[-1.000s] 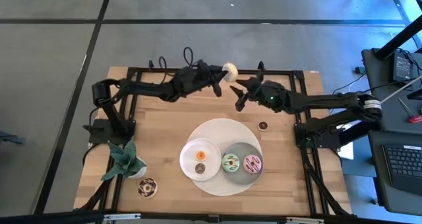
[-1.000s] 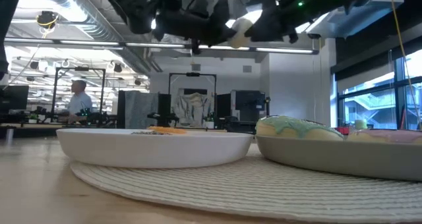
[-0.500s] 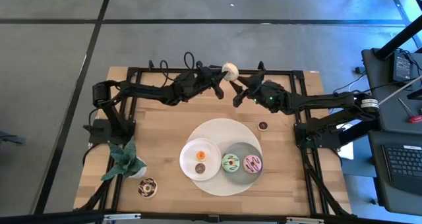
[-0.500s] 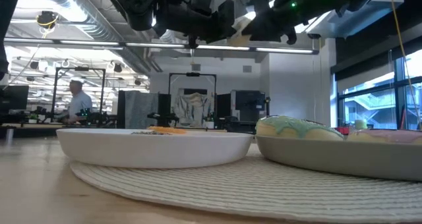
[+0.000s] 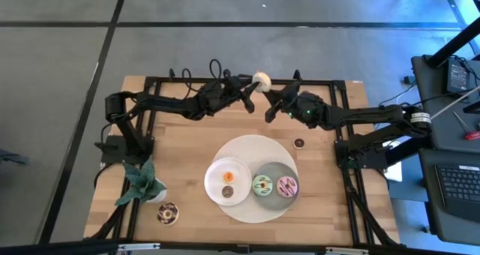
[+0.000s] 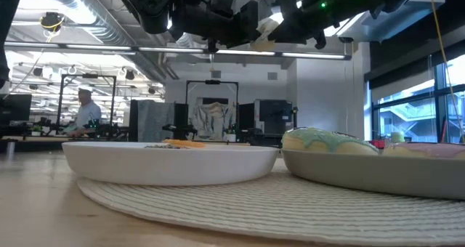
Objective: Pick & Place donuts
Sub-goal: Put the large white donut on the gray plate
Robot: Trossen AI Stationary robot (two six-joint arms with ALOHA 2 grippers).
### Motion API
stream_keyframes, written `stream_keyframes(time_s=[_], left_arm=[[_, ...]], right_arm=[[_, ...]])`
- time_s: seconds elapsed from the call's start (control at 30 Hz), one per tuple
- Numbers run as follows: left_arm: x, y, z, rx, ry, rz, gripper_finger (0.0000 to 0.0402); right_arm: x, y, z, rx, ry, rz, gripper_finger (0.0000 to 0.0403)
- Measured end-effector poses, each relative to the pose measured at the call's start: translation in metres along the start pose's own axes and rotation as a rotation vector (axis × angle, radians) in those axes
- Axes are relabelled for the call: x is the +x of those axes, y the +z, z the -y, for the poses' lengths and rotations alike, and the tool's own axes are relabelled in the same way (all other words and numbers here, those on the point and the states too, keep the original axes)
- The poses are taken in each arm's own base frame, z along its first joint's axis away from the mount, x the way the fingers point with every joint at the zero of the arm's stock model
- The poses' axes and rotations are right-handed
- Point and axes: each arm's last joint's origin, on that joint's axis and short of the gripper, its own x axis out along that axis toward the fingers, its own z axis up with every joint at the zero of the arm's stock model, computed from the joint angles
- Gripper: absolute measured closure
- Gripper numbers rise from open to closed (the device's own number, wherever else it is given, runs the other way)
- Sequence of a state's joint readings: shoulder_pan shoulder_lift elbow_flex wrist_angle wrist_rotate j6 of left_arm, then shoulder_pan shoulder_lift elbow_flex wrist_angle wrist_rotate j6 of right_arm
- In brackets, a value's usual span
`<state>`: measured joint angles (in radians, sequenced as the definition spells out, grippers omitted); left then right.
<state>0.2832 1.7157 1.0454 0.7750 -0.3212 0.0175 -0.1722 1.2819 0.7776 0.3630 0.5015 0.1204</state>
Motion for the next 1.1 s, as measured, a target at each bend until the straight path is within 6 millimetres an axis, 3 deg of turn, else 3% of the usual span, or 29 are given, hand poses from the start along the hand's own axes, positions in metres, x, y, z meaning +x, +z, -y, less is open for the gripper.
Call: stream_keyframes(time_s=[0.23,0.5,0.67,0.87,1.1], left_arm=[[-0.010,0.012,-0.002,-0.064,-0.051,-0.093,0.0256],[-0.036,0.038,-0.008,-0.161,-0.086,-0.220,0.0198],[-0.053,0.047,-0.009,-0.247,-0.119,-0.330,0.0194],[-0.064,0.039,-0.002,-0.302,-0.119,-0.462,0.0194],[-0.073,0.031,0.017,-0.334,-0.148,-0.549,0.0194]], right_arm=[[-0.005,0.002,0.001,0.026,0.007,-0.018,0.0359],[-0.027,0.007,0.012,0.051,0.053,-0.126,0.0359],[-0.050,-0.002,0.017,0.176,0.317,-0.411,0.0359],[-0.073,-0.026,0.015,0.264,0.610,-0.854,0.0359],[-0.089,-0.036,0.002,0.261,0.780,-1.038,0.0359]])
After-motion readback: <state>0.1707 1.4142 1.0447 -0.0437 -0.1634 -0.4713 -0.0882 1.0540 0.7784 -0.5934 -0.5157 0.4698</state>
